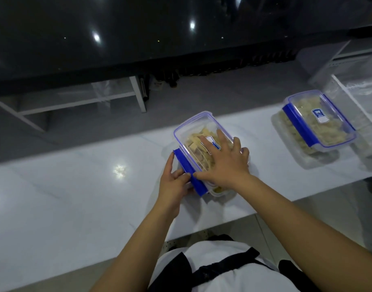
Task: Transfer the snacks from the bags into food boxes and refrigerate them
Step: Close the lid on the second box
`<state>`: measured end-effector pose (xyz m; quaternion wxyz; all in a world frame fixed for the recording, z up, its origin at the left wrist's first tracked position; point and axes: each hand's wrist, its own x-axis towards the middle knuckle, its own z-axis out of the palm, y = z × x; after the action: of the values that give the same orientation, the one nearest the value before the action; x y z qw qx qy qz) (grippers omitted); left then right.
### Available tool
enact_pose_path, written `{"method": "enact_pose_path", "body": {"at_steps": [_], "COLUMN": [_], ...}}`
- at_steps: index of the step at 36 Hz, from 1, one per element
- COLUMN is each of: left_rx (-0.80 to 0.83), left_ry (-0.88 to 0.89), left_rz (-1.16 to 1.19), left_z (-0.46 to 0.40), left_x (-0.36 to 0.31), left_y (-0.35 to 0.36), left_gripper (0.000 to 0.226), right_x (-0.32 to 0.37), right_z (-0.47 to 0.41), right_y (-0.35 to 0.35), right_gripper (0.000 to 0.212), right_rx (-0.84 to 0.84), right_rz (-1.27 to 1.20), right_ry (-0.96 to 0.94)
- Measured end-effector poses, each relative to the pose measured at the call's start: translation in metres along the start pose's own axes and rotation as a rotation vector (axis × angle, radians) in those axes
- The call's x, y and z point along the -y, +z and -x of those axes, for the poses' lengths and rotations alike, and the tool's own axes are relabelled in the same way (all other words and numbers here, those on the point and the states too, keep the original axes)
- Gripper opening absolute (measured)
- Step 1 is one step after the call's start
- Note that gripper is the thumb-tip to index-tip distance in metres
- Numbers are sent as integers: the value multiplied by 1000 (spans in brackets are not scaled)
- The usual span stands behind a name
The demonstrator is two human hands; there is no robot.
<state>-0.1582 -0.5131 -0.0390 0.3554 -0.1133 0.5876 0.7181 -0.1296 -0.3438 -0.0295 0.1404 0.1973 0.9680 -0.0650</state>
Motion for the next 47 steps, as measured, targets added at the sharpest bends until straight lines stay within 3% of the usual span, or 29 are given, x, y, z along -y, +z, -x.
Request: {"method": "enact_pose_path", "body": {"at_steps": [9,14,19,25,32,37,42,47], "left_rx": [-41,-25,-58,-42,-65,-87,-85,-92], "left_ry": [12,13,10,4,5,20,8,25], "left_rz": [-50,-44,-78,-41,-50,-128,-192,-251], "left_z": [0,-1,-6,-8,-9,-9,-14,-18], "left_x": [2,0,-2,2,3,0,-11,-24], "left_y": [2,2,5,2,2,2,-7,-5], "left_gripper": [74,73,73,74,71,69,69,48], "right_x": [-10,-17,-9,-14,-13,-12,-28,-36], "right_z": [38,22,27,32,36,35,30,33], "right_y": [21,7,5,3,16,13,-24,-40], "right_gripper": [106,118,113,115,111,111,89,92], "right_rx": [-64,11,-58,-47,-4,97,291,351], "right_rz": [-69,-143,-96,-249,-125,-112,-200,-44], "right_ry": [7,41,41,96,60,49,-42,-153]}}
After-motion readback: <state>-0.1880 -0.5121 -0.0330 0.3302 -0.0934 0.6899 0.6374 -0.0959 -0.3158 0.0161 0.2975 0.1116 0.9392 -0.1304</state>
